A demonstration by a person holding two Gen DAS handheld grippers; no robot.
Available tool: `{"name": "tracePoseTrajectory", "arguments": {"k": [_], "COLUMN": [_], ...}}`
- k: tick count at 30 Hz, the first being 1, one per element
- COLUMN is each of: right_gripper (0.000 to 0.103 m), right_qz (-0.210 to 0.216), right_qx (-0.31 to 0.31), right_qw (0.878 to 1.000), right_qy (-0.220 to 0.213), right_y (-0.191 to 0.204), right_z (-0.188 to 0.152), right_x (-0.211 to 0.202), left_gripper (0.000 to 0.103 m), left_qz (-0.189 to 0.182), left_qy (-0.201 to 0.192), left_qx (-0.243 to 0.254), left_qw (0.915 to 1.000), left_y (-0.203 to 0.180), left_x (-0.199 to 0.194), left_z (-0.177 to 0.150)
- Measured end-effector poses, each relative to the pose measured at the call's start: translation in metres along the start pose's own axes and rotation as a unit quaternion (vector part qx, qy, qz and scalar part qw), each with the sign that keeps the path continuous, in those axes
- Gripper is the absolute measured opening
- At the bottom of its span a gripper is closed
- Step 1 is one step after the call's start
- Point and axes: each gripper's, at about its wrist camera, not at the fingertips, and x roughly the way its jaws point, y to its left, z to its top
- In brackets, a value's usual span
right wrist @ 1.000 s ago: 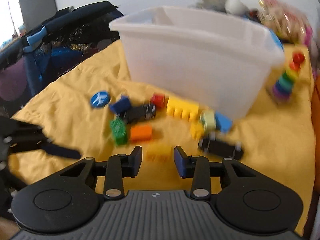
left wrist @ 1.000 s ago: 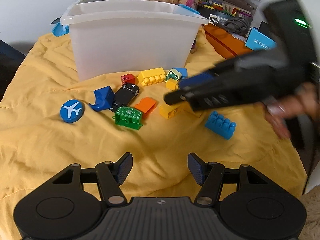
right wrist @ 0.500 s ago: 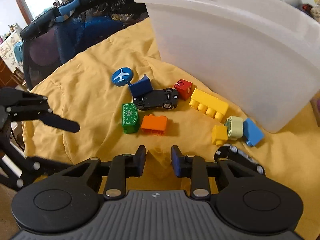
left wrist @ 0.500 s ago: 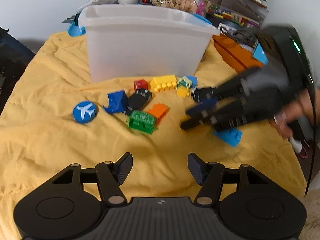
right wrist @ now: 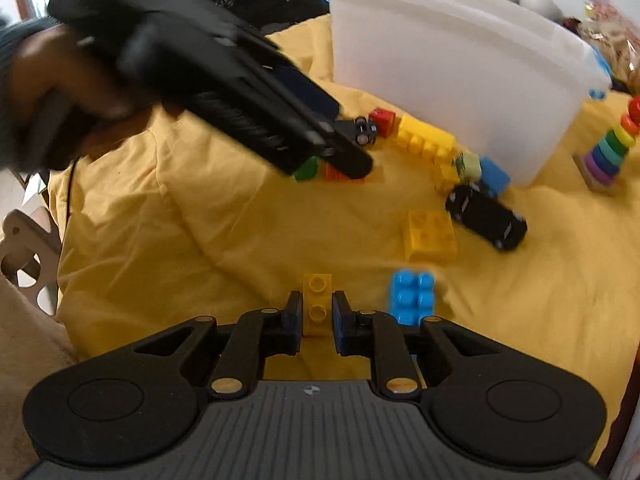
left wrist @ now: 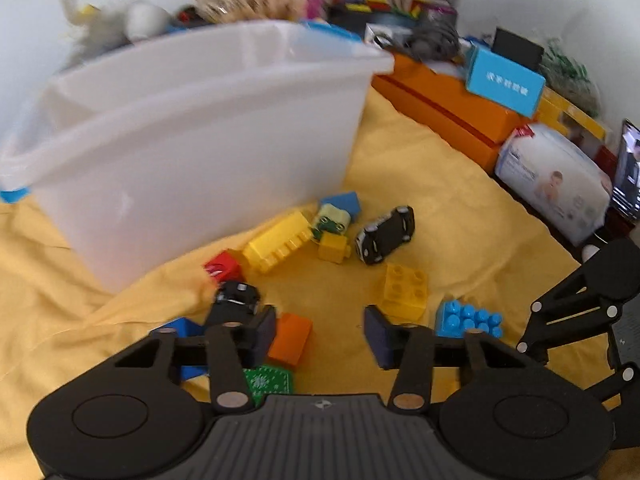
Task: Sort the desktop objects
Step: 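Grasp the orange brick with left tool while right grasps small yellow brick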
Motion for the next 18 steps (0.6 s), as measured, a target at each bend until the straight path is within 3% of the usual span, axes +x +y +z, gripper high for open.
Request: {"name": "tracePoseTrajectory", "arguments": {"k": [4, 6, 7, 8, 13, 18], "right_gripper": [0.017, 0.018, 0.018, 0.018, 0.018, 0.017], "right_qz": [-0.004, -0.006, -0.006, -0.005, -0.01, -0.016], "right_qx": [0.014, 0.017, 0.021, 0.025, 0.022, 0.017], "right_qw": [1.0, 1.0, 1.0, 1.0, 1.0, 1.0], "right_qy": [0.001, 0.001, 0.0, -0.001, -0.002, 0.0], "right_y": [-0.002, -0.003, -0.003, -0.004, -0.004, -0.003], "right_z": [-0.005, -0.006, -0.007, -0.008, -0.008, -0.005], "right_x": [-0.001, -0.001, 0.001, 0.0, -0.001, 0.002], "left_gripper": [0.04, 0.032, 0.021, 0.017, 0.017, 0.021], "left_qz": [0.008, 0.008, 0.016, 0.02, 0.033, 0.056], "left_qy": [0.033, 0.045, 0.036, 0.035, -0.004, 0.023], "left_qx": [0.002, -0.019, -0.022, -0.027, -0.043, -0.059], "left_qw": [0.9994, 0.9988, 0.999, 0.9988, 0.9985, 0.9964], "left_y": [0.012, 0.018, 0.018, 0.016, -0.014, -0.042], "left_x": [0.016, 0.023, 0.022, 0.02, -0.026, -0.033], "left_z": [-0.003, -0.006, -0.008, -0.01, -0.029, -0.068]}}
